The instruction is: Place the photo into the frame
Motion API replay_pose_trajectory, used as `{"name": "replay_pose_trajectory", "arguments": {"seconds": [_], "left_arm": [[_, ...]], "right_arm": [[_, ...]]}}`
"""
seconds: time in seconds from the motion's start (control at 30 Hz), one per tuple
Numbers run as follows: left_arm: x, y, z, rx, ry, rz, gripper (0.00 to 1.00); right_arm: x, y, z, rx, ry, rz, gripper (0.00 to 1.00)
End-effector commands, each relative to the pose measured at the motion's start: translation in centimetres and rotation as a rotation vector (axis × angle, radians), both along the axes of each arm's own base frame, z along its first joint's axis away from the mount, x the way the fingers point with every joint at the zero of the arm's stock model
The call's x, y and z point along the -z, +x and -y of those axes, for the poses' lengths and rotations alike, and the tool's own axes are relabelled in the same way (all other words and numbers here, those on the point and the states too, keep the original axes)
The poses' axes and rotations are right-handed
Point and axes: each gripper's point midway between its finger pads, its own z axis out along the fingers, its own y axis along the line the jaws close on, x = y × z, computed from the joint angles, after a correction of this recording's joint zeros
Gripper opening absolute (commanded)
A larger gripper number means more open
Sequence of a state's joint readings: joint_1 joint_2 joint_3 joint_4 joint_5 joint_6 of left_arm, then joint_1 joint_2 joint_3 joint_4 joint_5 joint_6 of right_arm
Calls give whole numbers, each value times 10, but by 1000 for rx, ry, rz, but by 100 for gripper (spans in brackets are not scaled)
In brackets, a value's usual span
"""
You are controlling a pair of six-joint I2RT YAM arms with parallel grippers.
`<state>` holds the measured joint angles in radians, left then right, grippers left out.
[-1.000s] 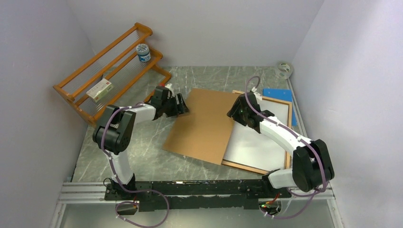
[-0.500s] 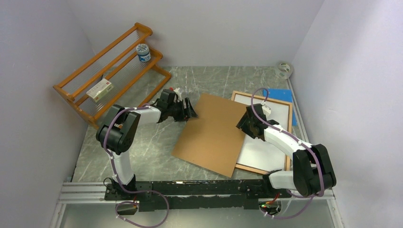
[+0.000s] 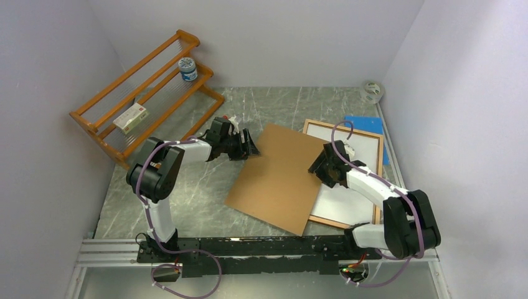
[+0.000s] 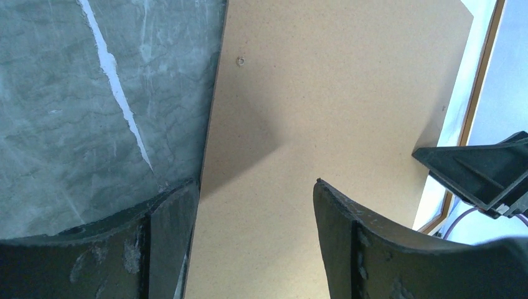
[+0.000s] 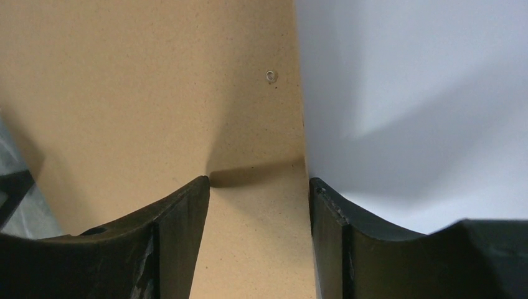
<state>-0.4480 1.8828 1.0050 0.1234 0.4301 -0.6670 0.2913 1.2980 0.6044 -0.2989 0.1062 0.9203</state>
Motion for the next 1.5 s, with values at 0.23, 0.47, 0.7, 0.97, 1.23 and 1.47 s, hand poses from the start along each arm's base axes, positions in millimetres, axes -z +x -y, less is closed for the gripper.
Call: {"name": "replay_pose_trajectory", "arguments": {"seconds": [0.23,0.47,0.7,0.97,1.23,1.47], "left_arm": [[63,-77,-15,64,140,-324,75],[48,-66,-7,78,111,-282,75],[30,-56,-7,73,113,-237,76],[-45,-28,-29,-8,188,-46,86],[-121,-11,-76,-88,25,38,94],[-160,-15,-72,34,-135,56,94]], "right_arm": [[-124,10,-63,-220,378,419,54],[-155,3,-90,-334,542,467,49],[-145,13,-89,-295,506,382,21],[-177,25,-84,-279,460,413,0],[-250,27,-100,-498,499,659,0],[-312,-1,-115,-660,678,793,0]]}}
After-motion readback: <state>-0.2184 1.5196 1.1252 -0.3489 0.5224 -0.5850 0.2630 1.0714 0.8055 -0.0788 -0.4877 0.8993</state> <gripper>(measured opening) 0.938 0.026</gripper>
